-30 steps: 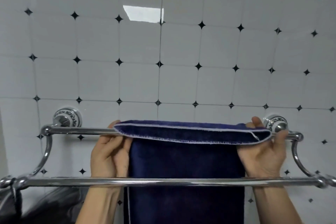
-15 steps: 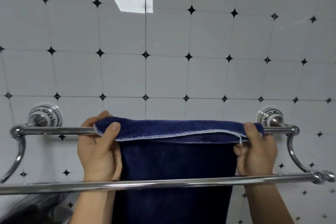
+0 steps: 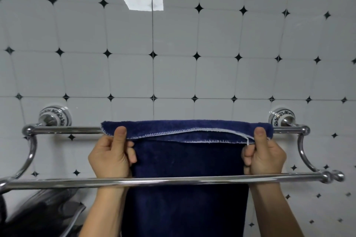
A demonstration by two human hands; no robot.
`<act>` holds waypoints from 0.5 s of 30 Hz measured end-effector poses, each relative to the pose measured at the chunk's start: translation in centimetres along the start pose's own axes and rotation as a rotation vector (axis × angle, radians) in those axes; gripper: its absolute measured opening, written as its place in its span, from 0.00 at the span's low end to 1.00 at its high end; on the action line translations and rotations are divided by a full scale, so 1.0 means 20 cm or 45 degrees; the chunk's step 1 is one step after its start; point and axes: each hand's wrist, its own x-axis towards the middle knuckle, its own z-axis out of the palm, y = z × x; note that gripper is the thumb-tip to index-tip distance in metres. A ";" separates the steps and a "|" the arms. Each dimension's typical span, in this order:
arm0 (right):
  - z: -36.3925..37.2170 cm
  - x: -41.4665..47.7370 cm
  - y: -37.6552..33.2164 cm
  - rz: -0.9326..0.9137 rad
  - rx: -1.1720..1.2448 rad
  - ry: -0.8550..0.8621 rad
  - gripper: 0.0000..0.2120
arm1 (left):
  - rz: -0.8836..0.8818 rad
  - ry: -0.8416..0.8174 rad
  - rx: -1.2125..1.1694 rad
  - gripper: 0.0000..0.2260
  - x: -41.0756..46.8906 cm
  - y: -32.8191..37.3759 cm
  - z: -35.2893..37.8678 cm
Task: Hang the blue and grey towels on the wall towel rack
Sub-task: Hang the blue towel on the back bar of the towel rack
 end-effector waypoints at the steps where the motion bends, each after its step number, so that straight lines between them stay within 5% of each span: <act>1: 0.00 0.00 0.00 0.031 0.056 -0.033 0.23 | -0.003 -0.011 -0.016 0.20 0.00 0.00 0.00; 9: -0.14 -0.11 0.16 0.235 0.343 -0.153 0.17 | -0.146 -0.158 0.051 0.12 -0.15 -0.12 -0.19; 12: -0.27 -0.18 0.25 0.290 0.133 -0.116 0.19 | -0.158 -0.174 0.276 0.20 -0.24 -0.17 -0.31; 15: -0.40 -0.25 0.32 0.309 -0.145 -0.150 0.20 | -0.285 -0.197 0.288 0.13 -0.31 -0.16 -0.42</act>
